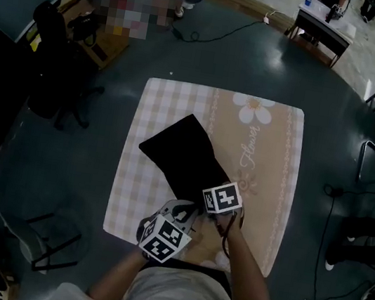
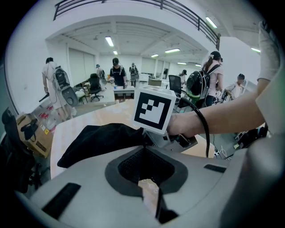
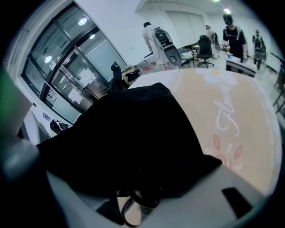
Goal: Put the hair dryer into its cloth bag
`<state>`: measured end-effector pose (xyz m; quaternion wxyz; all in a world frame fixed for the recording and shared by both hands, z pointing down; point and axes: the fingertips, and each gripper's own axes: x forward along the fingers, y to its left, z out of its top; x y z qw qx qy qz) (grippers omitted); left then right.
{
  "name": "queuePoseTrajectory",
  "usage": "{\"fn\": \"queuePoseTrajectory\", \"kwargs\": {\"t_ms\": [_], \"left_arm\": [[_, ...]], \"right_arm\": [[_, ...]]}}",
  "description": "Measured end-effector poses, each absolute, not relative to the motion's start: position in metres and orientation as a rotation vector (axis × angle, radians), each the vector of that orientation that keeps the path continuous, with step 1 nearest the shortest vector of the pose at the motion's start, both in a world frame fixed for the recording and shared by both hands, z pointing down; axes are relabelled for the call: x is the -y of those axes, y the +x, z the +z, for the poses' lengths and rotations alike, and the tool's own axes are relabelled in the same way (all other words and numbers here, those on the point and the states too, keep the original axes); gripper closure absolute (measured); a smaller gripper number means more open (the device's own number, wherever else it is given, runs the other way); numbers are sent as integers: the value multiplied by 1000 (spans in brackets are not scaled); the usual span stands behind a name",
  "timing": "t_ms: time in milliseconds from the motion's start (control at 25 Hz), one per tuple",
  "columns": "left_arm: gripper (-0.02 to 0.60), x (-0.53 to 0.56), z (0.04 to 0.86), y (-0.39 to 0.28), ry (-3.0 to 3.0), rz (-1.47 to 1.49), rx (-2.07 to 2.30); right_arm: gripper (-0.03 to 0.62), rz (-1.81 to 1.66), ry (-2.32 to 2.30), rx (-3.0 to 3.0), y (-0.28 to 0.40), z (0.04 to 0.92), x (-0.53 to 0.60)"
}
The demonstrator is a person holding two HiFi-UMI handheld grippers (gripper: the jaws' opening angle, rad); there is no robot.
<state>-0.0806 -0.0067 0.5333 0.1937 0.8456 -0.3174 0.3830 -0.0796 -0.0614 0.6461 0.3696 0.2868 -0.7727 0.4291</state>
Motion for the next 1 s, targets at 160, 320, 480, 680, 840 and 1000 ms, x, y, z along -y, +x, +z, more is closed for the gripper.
{"fn": "queuePoseTrajectory", "kwargs": {"t_ms": [160, 320, 480, 680, 840, 1000], "left_arm": [[566, 9, 535, -81, 2365, 1073, 891], [566, 12, 535, -81, 2363, 1075, 890], [566, 13, 535, -82, 2355, 1072, 893], [566, 15, 537, -85, 2350, 1073, 897], [566, 17, 538, -86, 2346, 1070, 903], [565, 17, 539, -87, 2344, 1071, 906]], "right_arm": [[365, 1094, 737, 1982, -82, 648, 66], [365, 1090, 744, 1984, -84, 648, 71], [365, 1086, 740, 1985, -86, 649, 73], [364, 1079, 743, 1984, -88, 650, 76], [364, 1074, 740, 1982, -89, 652, 78], [364, 1068, 731, 1974, -91, 654, 79]]}}
